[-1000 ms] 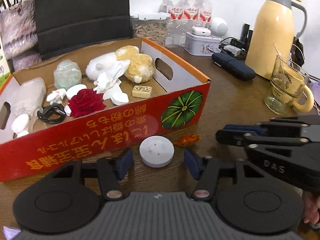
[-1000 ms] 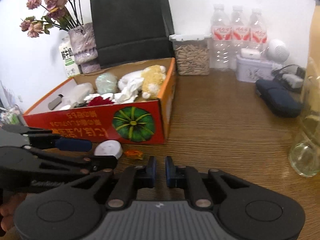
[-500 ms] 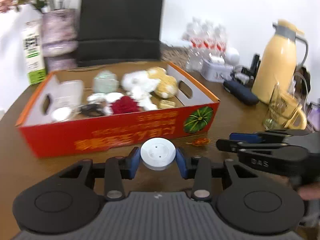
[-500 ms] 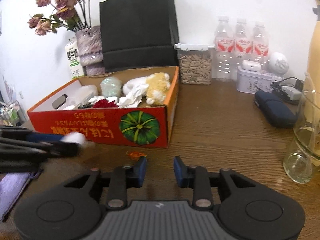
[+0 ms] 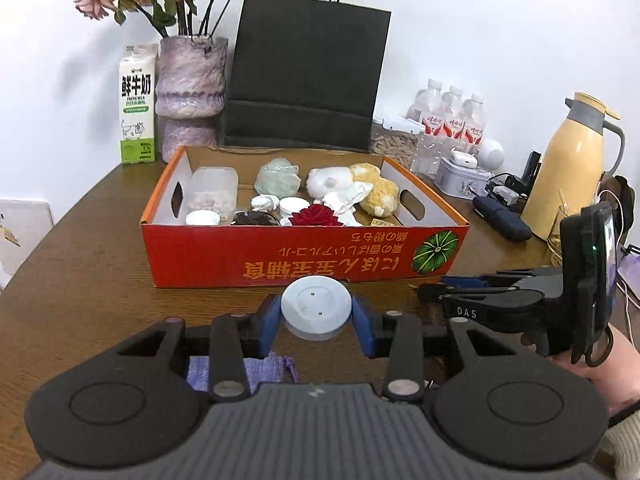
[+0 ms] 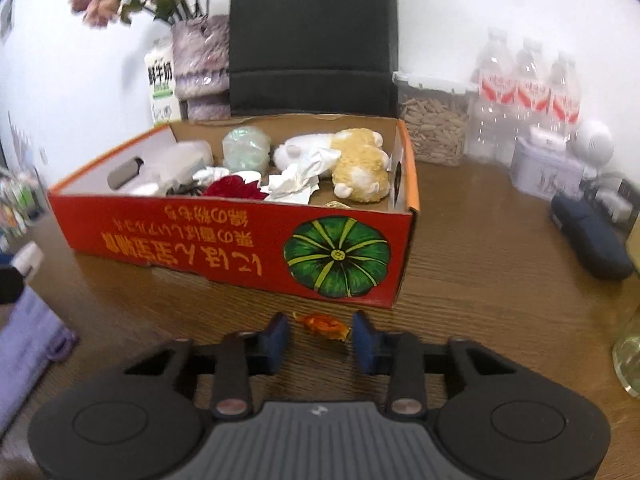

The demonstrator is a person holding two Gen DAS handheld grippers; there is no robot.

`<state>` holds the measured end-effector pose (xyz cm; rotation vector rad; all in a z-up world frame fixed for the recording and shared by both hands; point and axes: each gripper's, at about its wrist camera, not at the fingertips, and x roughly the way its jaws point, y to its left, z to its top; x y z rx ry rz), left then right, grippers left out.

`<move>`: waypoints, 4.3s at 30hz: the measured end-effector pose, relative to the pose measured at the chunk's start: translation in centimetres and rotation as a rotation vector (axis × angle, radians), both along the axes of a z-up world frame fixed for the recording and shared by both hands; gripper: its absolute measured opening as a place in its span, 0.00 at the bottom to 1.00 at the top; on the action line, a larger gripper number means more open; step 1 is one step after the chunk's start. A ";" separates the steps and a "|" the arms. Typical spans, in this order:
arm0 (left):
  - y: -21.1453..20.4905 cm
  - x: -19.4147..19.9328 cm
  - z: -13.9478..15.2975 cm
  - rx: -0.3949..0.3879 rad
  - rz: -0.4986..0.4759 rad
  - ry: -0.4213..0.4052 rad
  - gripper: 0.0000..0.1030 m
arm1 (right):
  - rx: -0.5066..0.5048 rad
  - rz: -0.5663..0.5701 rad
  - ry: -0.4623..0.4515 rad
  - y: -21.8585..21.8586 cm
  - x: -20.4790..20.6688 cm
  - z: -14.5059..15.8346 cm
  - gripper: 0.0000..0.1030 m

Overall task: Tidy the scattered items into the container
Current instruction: 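Grasp the white cap with the left tool while the right tool grasps the orange wrapped candy, then carry the white cap and orange candy into the box and open both tools, then withdraw both tools from the box toward the black cable on the table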

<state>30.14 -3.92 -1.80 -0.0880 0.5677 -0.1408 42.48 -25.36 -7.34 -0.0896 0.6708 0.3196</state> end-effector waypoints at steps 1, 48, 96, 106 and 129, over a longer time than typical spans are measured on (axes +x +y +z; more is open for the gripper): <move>0.0 -0.4 0.0 -0.002 0.003 -0.003 0.39 | 0.005 0.005 0.005 0.1 -0.1 0.1 0.12; -4.1 -21.8 -0.5 0.031 -0.110 -0.019 0.39 | 0.170 -0.051 -0.128 -0.5 -34.1 4.7 0.12; 8.6 16.7 3.3 -0.025 -0.125 0.211 0.69 | -0.014 -0.011 0.091 0.6 10.1 9.6 0.61; 10.4 8.2 7.5 -0.005 -0.062 0.141 0.91 | 0.038 0.024 0.062 -1.3 3.3 13.2 0.77; 3.1 -14.2 -0.4 -0.039 -0.137 0.160 0.98 | 0.167 -0.006 0.201 -0.9 -20.7 4.5 0.84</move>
